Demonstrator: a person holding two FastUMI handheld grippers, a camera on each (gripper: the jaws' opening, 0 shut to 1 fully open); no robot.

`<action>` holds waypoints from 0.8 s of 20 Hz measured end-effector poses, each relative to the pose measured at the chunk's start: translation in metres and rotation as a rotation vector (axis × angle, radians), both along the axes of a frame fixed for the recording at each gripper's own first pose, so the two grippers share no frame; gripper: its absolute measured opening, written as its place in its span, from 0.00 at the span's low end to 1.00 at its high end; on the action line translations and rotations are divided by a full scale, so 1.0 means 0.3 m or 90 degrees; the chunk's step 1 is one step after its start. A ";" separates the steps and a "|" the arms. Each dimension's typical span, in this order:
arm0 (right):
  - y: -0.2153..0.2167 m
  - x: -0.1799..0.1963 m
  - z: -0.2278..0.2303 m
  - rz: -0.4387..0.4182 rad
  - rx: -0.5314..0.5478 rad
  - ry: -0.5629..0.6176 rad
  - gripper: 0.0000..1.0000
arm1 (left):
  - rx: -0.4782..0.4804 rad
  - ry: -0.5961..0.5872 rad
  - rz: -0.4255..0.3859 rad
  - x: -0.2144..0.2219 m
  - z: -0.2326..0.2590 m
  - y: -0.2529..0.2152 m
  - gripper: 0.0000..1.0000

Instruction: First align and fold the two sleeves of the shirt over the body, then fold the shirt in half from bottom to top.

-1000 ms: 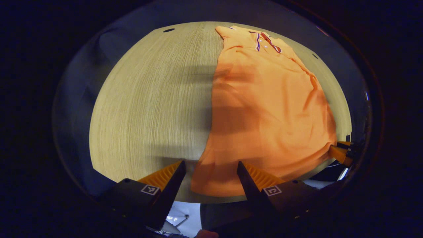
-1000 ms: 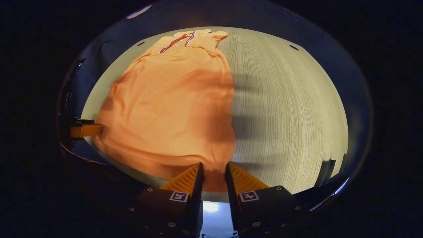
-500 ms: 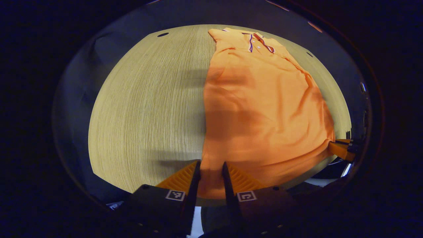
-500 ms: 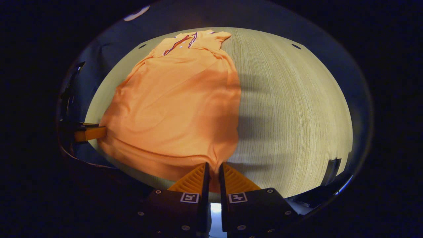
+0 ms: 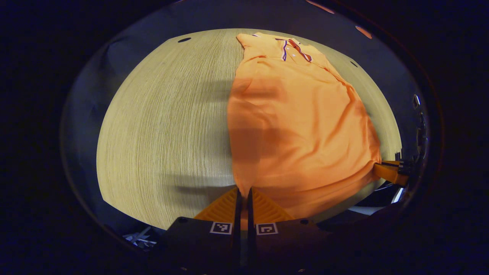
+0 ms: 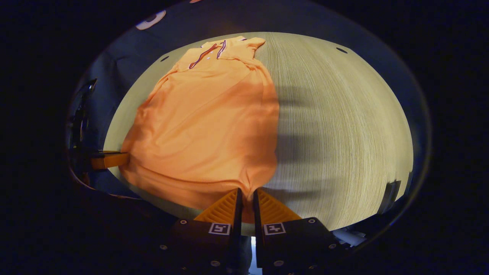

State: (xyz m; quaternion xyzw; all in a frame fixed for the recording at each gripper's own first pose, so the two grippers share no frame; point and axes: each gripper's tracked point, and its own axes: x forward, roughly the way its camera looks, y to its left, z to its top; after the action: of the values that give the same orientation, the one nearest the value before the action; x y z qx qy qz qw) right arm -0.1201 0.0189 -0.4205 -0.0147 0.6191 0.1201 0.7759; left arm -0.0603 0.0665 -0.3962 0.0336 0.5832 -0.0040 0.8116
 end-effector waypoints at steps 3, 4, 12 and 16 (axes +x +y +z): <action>-0.012 0.015 0.005 0.023 -0.051 -0.005 0.17 | 0.003 0.002 -0.010 0.004 -0.002 -0.008 0.08; -0.013 0.003 -0.042 0.026 -0.061 -0.012 0.12 | 0.007 0.003 -0.015 0.005 -0.005 -0.009 0.08; 0.038 0.018 0.016 -0.005 0.017 0.009 0.07 | -0.057 0.004 -0.049 0.034 0.000 -0.073 0.01; 0.061 0.055 0.037 -0.063 0.095 0.016 0.07 | -0.090 -0.035 -0.030 0.101 0.071 -0.102 0.01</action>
State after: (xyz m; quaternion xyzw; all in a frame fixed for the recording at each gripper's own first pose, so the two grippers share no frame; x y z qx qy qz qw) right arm -0.1035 0.0372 -0.4094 0.0750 0.6179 0.1277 0.7722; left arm -0.0299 0.0359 -0.3750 -0.0105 0.5580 -0.0632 0.8273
